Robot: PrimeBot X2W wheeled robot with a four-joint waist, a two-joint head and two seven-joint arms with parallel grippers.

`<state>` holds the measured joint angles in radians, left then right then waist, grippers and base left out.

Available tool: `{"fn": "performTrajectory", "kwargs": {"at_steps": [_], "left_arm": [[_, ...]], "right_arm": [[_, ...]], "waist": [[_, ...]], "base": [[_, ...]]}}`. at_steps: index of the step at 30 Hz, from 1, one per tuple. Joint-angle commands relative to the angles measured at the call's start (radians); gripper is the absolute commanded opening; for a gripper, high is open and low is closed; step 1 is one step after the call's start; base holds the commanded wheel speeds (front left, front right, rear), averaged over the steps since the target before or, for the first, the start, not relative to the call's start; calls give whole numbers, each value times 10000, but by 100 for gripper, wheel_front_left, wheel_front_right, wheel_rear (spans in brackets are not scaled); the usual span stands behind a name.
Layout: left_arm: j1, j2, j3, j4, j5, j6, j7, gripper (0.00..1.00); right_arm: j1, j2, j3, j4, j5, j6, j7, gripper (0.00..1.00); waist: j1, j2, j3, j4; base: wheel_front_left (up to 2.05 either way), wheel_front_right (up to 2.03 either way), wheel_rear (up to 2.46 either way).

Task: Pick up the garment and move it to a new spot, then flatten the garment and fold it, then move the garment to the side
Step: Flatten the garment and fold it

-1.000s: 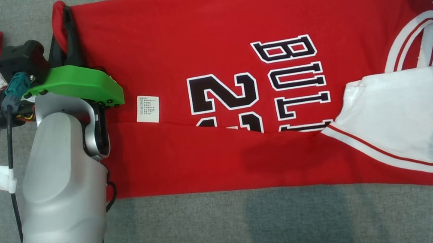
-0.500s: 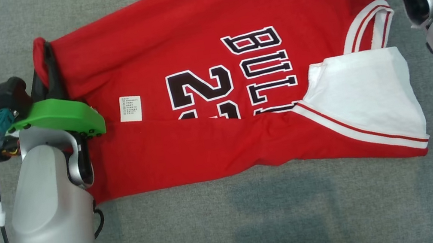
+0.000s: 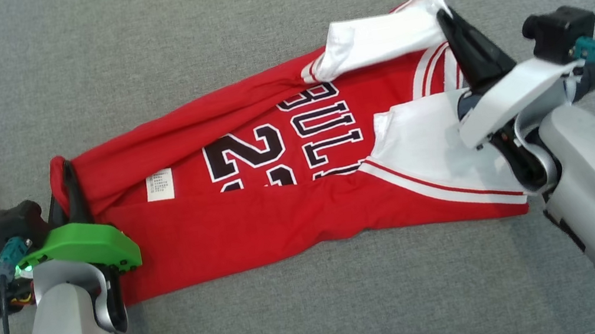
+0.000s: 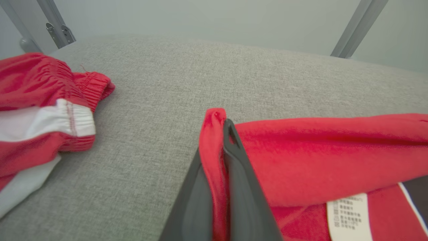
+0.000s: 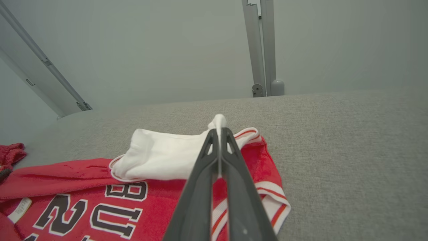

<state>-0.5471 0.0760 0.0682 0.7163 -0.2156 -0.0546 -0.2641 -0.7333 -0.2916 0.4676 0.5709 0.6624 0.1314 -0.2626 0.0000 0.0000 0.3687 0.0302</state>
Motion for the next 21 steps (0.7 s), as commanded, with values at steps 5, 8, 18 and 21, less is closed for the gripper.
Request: {"fn": "performTrajectory", "kwargs": {"at_steps": [5,8,18,21], "left_arm": [[779,66,400,-66,211,-154,0,0],[1093,46,508,-125,360,-183,0,0],[1976,-122,615,-328,720,-280,0,0],[2145,-160,728,-519,774,-134,0,89]], "right_arm": [[1267,348,-252,-435,370,-14,-28,0],[1690,473,-392,-433,368,-15,-28,0],[2774,827,-842,-89,288,-15,-28,0],[2899,931,-800,199,300,-15,-28,0]], "waist": [[0,0,-753,-575],[0,0,-927,-660],[0,0,-1347,-708],[0,0,-1379,-708]], "base": [[0,0,0],[0,0,0],[0,0,0],[0,0,0]]}}
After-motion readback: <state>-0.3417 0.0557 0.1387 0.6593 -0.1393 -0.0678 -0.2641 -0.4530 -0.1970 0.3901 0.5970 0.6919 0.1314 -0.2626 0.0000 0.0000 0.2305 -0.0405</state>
